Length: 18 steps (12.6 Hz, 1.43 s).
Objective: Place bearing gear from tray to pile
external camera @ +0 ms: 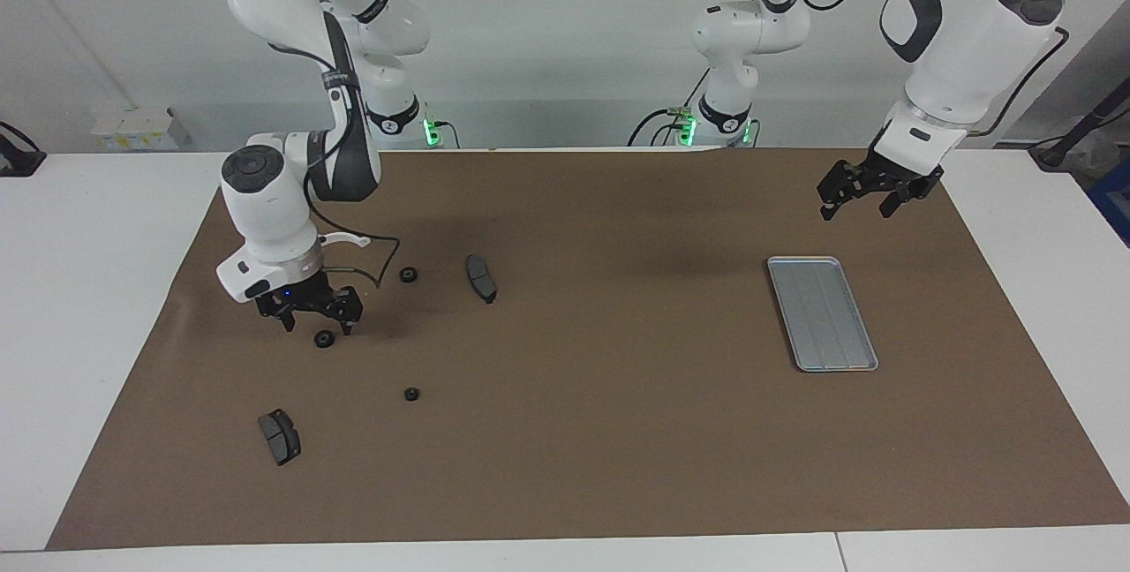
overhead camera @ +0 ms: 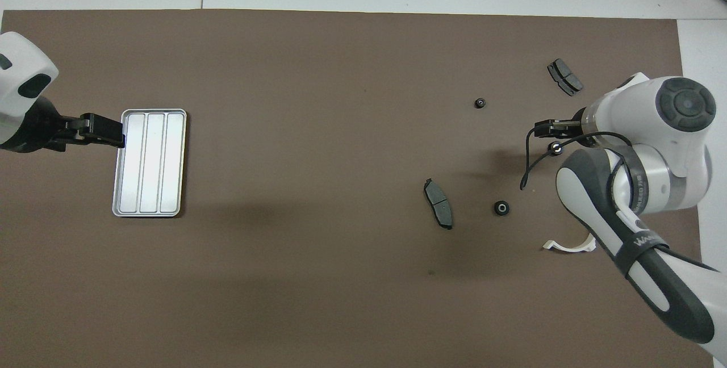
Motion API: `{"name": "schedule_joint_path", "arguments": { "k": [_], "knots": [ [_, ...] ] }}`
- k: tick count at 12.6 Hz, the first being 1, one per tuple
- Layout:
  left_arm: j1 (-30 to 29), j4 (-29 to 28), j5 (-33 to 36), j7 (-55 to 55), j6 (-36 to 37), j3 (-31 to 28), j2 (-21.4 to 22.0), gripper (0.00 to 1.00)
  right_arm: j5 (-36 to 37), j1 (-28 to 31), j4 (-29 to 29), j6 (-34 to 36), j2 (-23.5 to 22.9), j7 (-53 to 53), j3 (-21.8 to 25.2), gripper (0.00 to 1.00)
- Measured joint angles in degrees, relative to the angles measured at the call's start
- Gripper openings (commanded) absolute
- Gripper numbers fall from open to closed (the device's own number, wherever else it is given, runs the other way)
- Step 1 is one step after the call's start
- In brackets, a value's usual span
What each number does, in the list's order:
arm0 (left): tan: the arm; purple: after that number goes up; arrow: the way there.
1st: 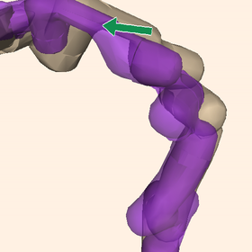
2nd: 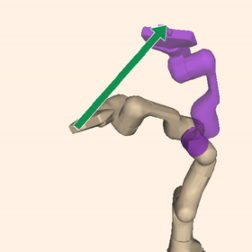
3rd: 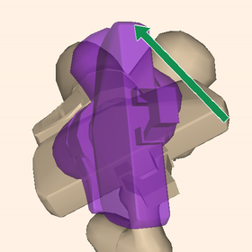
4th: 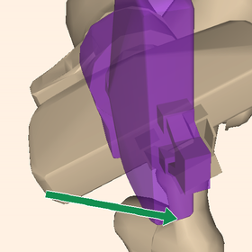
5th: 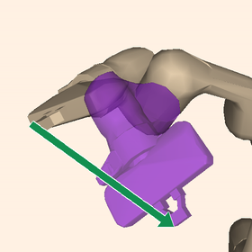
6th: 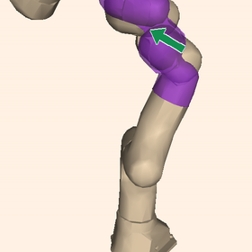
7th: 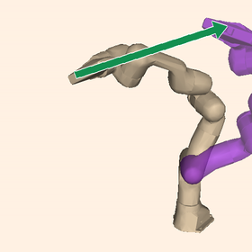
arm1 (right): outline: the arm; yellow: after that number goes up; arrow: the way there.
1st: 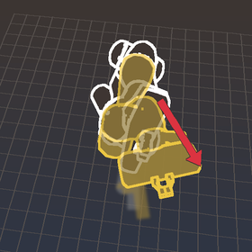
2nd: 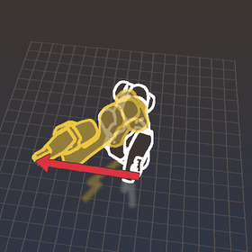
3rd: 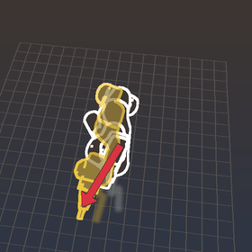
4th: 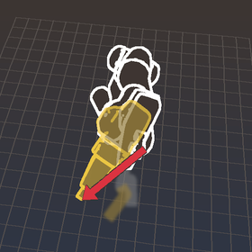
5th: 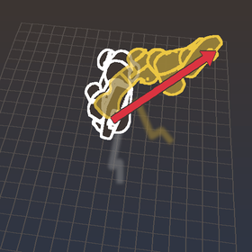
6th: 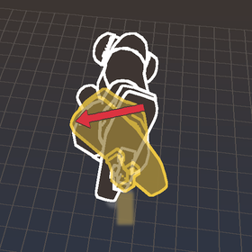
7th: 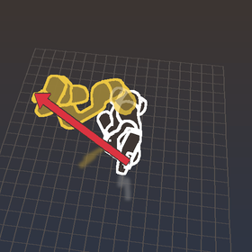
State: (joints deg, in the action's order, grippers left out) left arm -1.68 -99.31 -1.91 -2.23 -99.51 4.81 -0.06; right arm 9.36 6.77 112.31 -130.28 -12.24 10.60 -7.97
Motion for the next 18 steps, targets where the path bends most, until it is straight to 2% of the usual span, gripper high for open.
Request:
{"name": "schedule_joint_path", "arguments": {
  "k": [2, 6, 10, 18],
  "knots": [
    [0.0, 0.0, 0.0, 0.0, 0.0, 0.0, 0.0, 1.0, -0.2, -2.3, -4.6, 8.7, 2.9, 2.1, -0.8, 1.0],
    [0.0, 0.0, 0.0, 0.0, 0.0, 0.0, 0.0, 1.0, -5.0, -4.1, -11.1, 20.3, 8.2, 3.1, -1.5, 1.0],
    [0.0, 0.0, 0.0, -0.8, 0.0, 0.0, 0.0, 1.0, -5.7, -4.0, -19.7, 31.7, 9.2, 3.1, -1.4, 1.0],
    [0.0, 0.0, 0.0, -0.8, 0.0, 0.0, 0.0, 1.0, -5.7, -3.4, -22.9, 33.6, 9.6, 3.1, -1.4, 1.0]
  ]
}}
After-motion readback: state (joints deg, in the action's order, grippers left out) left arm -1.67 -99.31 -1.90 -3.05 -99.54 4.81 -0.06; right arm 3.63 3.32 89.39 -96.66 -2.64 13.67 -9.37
